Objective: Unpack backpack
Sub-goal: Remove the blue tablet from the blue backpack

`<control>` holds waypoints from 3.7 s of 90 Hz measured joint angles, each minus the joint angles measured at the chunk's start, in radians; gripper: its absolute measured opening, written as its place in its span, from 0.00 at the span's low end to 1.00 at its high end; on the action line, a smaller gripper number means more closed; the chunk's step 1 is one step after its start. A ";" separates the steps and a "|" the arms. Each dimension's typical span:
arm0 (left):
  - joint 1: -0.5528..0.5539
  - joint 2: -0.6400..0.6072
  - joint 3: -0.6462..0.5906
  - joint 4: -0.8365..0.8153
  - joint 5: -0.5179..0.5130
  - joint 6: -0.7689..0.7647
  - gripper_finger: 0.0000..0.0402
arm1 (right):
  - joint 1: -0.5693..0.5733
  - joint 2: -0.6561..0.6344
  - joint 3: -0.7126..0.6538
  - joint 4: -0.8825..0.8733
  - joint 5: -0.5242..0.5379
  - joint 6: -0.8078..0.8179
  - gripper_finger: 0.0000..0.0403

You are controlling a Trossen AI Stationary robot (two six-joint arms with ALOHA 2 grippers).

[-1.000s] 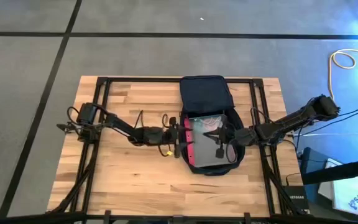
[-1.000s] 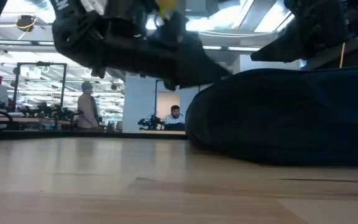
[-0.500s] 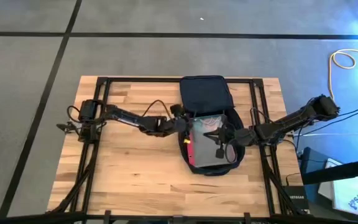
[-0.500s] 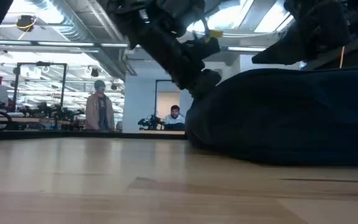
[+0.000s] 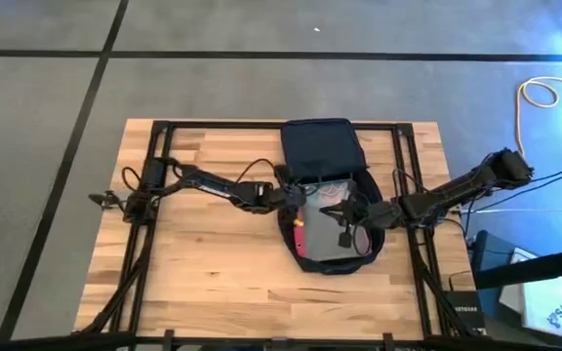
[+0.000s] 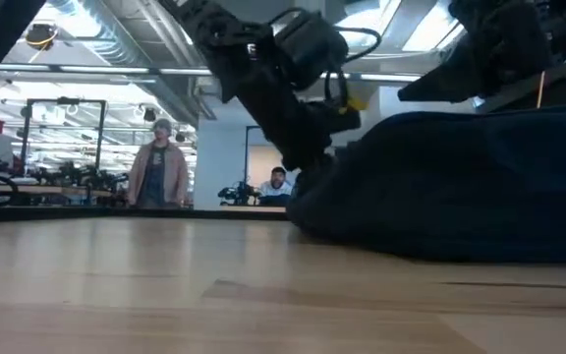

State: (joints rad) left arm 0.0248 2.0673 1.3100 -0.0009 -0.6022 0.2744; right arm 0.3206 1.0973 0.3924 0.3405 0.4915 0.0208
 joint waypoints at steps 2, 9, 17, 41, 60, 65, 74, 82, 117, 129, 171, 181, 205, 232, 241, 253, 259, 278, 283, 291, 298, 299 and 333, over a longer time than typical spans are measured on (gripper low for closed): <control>0.003 0.007 0.000 0.007 -0.016 -0.007 0.63 | 0.000 0.000 0.000 -0.001 0.000 0.000 0.00; 0.014 0.016 -0.001 0.015 -0.026 -0.016 0.63 | 0.000 0.000 0.000 -0.002 0.003 0.000 0.00; 0.020 0.030 -0.001 0.046 0.001 0.004 0.60 | 0.000 0.000 0.000 -0.002 0.003 0.000 0.00; 0.023 0.044 -0.001 0.094 0.004 0.048 0.45 | 0.000 0.000 0.000 -0.003 0.003 0.000 0.00; 0.020 0.044 -0.001 0.103 -0.029 0.047 0.27 | 0.000 0.000 0.000 -0.008 0.003 0.000 0.00; 0.020 0.044 -0.001 0.103 -0.032 0.048 0.23 | 0.000 0.000 0.000 -0.008 0.003 0.000 0.00; 0.020 0.044 -0.001 0.103 -0.039 0.048 0.18 | 0.000 0.000 0.000 -0.008 0.003 0.000 0.00; 0.019 0.044 -0.001 0.102 -0.051 0.064 0.14 | 0.000 0.000 0.000 -0.008 0.003 0.001 0.00; -0.010 0.005 -0.002 0.093 -0.113 0.078 0.06 | 0.000 0.000 -0.001 -0.075 0.005 -0.002 0.00; -0.032 -0.045 -0.003 0.060 -0.134 0.096 0.06 | 0.009 -0.016 -0.002 -0.087 0.077 -0.026 0.00; -0.074 -0.162 -0.003 0.035 -0.145 0.068 0.05 | 0.149 -0.160 -0.001 -0.151 0.336 -0.080 0.00; -0.112 -0.203 -0.003 0.015 -0.143 0.048 0.04 | 0.186 -0.206 -0.001 -0.155 0.382 -0.079 0.00; -0.232 -0.310 -0.003 -0.153 -0.156 -0.084 0.04 | 0.231 -0.259 -0.001 -0.190 0.443 -0.079 0.00; -0.405 -0.409 -0.002 -0.544 -0.375 -0.337 0.04 | 0.230 -0.258 -0.001 -0.210 0.442 -0.078 0.00; -0.457 -0.442 -0.001 -0.732 -0.460 -0.542 0.04 | 0.230 -0.258 -0.001 -0.212 0.442 -0.074 0.00; -0.516 -0.446 -0.001 -1.005 -0.521 -0.823 0.04 | 0.230 -0.258 -0.001 -0.211 0.441 -0.073 0.00; -0.532 -0.446 -0.001 -1.135 -0.527 -0.971 0.04 | 0.230 -0.258 -0.001 -0.211 0.441 -0.072 0.00; -0.549 -0.444 -0.021 -1.373 -0.476 -1.290 0.04 | 0.229 -0.258 -0.001 -0.211 0.441 -0.071 0.00; -0.549 -0.444 -0.029 -1.409 -0.442 -1.334 0.04 | 0.229 -0.258 -0.001 -0.211 0.441 -0.071 0.00; -0.539 -0.443 -0.052 -1.456 -0.386 -1.383 0.04 | 0.229 -0.257 -0.001 -0.211 0.440 -0.071 0.00; -0.522 -0.443 -0.075 -1.473 -0.354 -1.389 0.04 | 0.229 -0.257 -0.001 -0.212 0.440 -0.068 0.00; -0.518 -0.443 -0.077 -1.475 -0.349 -1.389 0.04 | 0.229 -0.257 -0.001 -0.212 0.440 -0.066 0.00; -0.363 -0.442 -0.208 -1.452 -0.354 -1.275 0.04 | 0.229 -0.257 -0.001 -0.249 0.406 -0.025 0.00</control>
State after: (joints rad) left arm -0.3383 1.6253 1.1018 -1.4530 -0.9566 -1.0009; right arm 0.5495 0.8398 0.3912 0.0918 0.8980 -0.0040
